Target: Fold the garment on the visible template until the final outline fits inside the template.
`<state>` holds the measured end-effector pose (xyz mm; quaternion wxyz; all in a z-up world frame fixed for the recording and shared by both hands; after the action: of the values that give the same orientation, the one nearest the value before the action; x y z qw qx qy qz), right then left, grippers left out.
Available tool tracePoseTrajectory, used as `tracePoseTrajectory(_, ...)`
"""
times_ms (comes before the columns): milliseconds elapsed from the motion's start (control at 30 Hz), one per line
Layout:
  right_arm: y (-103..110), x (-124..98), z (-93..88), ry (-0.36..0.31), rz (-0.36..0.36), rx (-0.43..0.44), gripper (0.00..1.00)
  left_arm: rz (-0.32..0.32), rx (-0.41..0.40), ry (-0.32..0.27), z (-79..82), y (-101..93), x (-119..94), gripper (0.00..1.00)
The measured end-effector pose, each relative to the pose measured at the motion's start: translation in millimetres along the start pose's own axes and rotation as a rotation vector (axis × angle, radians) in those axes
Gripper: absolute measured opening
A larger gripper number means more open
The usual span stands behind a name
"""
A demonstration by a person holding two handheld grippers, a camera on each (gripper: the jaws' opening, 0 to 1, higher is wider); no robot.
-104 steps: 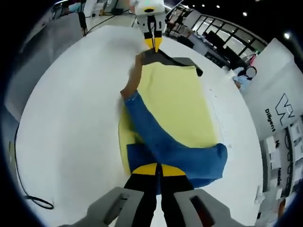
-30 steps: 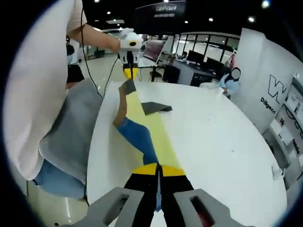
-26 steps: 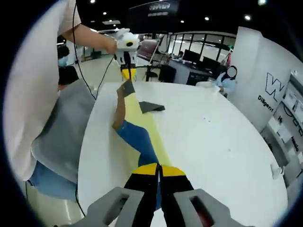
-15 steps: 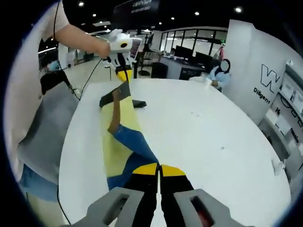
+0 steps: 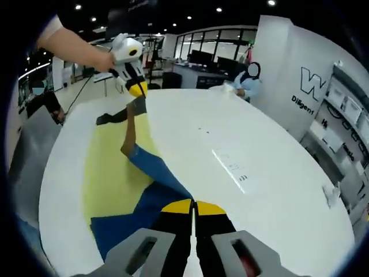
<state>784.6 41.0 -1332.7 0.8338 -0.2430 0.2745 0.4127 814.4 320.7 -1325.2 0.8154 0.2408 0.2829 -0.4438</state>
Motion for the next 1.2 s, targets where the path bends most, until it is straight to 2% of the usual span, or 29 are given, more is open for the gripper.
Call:
tracePoseTrajectory(67, -14.2, 8.2, 1.9, 0.005, -0.047, -0.003, 0.0, 0.036, -0.011, -0.014, 4.3, 10.4, 6.9, 0.05)
tracePoseTrajectory(200, -32.9, 24.5, 3.7, 0.017, -0.1, 0.023, 0.0, 0.119, 0.0, -0.005, 7.3, 30.9, 22.8, 0.05)
tracePoseTrajectory(333, -39.6, 43.5, -0.8, 0.035, -0.115, 0.08, 0.0, 0.131, -0.068, 0.021, 2.3, 37.2, 40.0, 0.05)
tracePoseTrajectory(400, -38.8, 53.2, -8.1, 0.078, -0.115, 0.081, 0.0, 0.128, -0.11, 0.05, -3.8, 36.6, 49.2, 0.05)
tracePoseTrajectory(467, -41.5, 59.8, -16.3, 0.124, -0.131, 0.084, 0.0, 0.135, -0.138, 0.106, -14.7, 37.2, 56.1, 0.06)
tracePoseTrajectory(533, -40.3, 65.1, -21.3, 0.142, -0.124, 0.114, 0.0, 0.137, -0.17, 0.152, -25.3, 37.8, 61.0, 0.06)
tracePoseTrajectory(600, -46.8, 65.2, -33.4, 0.217, -0.169, 0.106, 0.0, 0.153, -0.227, 0.195, -36.8, 42.4, 61.5, 0.06)
tracePoseTrajectory(633, -48.8, 66.4, -33.6, 0.213, -0.18, 0.121, 0.0, 0.167, -0.247, 0.199, -39.5, 46.5, 60.9, 0.07)
tracePoseTrajectory(667, -46.4, 68.4, -32.9, 0.198, -0.171, 0.181, 0.02, 0.198, -0.313, 0.21, -43.7, 51.5, 56.9, 0.06)
tracePoseTrajectory(700, -46.1, 69.5, -32.1, 0.186, -0.173, 0.208, 0.08, 0.211, -0.369, 0.197, -43.4, 53.6, 54.4, 0.06)
tracePoseTrajectory(733, -46.6, 69.3, -34.7, 0.204, -0.174, 0.197, 0.13, 0.219, -0.435, 0.171, -42.6, 59.0, 53.2, 0.07)
tracePoseTrajectory(767, -44.8, 69.6, -35.5, 0.21, -0.174, 0.174, 0.11, 0.222, -0.45, 0.166, -42.9, 61.6, 51.5, 0.09)
tracePoseTrajectory(833, -40.7, 68.6, -34.3, 0.207, -0.157, 0.161, 0.06, 0.216, -0.421, 0.168, -42.9, 61.1, 46.5, 0.09)
tracePoseTrajectory(900, -35.5, 66.9, -34.2, 0.204, -0.144, 0.162, 0.07, 0.203, -0.371, 0.176, -42.7, 57.5, 42.6, 0.06)
tracePoseTrajectory(1033, -29.3, 62.6, -34.9, 0.194, -0.13, 0.16, 0.05, 0.182, -0.356, 0.184, -45.3, 51.2, 37.6, 0.06)
tracePoseTrajectory(1133, -20.9, 58.3, -30.4, 0.159, -0.109, 0.153, 0.06, 0.145, -0.338, 0.175, -43.7, 37.3, 32.6, 0.07)
tracePoseTrajectory(1200, -12.5, 53.2, -29.0, 0.153, -0.095, 0.132, 0.06, 0.112, -0.295, 0.168, -43.9, 24.9, 28.8, 0.07)
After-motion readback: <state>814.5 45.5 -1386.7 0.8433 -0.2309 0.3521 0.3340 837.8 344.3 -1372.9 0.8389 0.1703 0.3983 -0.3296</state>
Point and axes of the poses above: the point that each gripper's makers call its tool centre point, and the gripper's own axes: x roughly forward along the fingers, y roughly to its left, z roughly out of its top, the point moved 1 cm from there along -x, roughly backward along the fingers, and after that the axes turned 1 degree about y, right-handed, at the moved point
